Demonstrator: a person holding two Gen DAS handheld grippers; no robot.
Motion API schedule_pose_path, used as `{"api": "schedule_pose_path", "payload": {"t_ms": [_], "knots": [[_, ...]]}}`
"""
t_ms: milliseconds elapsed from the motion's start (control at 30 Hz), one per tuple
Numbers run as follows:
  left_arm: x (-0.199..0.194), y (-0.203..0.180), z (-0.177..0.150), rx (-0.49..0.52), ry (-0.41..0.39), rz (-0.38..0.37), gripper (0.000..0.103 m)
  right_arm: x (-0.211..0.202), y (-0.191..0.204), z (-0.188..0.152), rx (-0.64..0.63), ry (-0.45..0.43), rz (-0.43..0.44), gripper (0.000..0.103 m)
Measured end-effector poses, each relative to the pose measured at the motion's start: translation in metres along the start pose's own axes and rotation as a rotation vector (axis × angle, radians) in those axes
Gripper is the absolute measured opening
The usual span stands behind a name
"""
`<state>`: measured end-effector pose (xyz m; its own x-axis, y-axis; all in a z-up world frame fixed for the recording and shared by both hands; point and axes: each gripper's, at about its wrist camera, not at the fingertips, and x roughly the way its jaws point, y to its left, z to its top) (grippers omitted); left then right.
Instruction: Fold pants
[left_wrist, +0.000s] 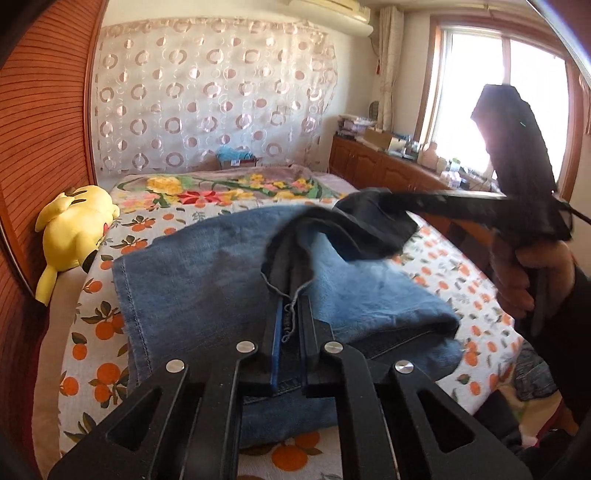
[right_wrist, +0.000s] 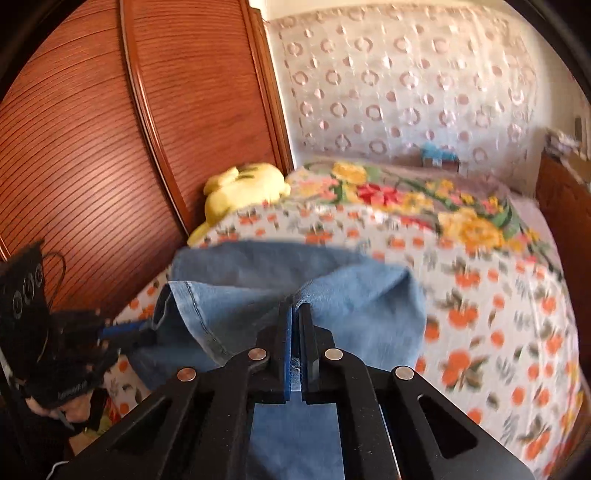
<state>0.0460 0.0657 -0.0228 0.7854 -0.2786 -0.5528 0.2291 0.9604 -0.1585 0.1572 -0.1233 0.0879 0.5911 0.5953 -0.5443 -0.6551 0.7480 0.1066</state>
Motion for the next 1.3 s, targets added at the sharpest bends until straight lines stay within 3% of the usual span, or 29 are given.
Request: {"api": "schedule_pose_path", "payload": {"t_ms": [133,267,467,533,700,867,1067,1167,1300], "knots": [[-0.024,0.002,0.002,-0.009,-0.044,-0.010,0.008,-0.004,0.023,0.044,-0.061,-0.057,0.013,0.003],[-0.040,0.013,-0.001,-0.041,-0.069,-0.004,0.008,0.011,0.042,0.072,-0.089,-0.060,0.042,0.003],[-0.045,0.039,-0.022,-0.090,-0.044,0.039,0.008,0.071,0.051,0.092,-0.112,-0.001,0.098,0.003],[-0.044,0.045,-0.029,-0.103,-0.031,0.046,0.008,0.098,0.052,0.095,-0.091,0.057,0.139,0.003],[-0.036,0.054,-0.044,-0.121,0.014,0.059,0.009,0.141,0.052,0.106,-0.077,0.142,0.132,0.007],[-0.037,0.065,-0.052,-0.136,0.024,0.096,0.009,0.130,0.049,0.102,-0.090,0.139,0.108,0.035],[-0.039,0.072,-0.049,-0.154,0.022,0.123,0.012,0.096,0.044,0.073,-0.097,0.106,0.063,0.037],[-0.036,0.070,-0.044,-0.146,0.029,0.132,0.021,0.070,0.037,0.043,-0.109,0.100,0.020,0.037],[-0.029,0.065,-0.041,-0.132,0.038,0.126,0.041,0.048,0.030,0.006,-0.108,0.116,-0.017,0.037]]}}
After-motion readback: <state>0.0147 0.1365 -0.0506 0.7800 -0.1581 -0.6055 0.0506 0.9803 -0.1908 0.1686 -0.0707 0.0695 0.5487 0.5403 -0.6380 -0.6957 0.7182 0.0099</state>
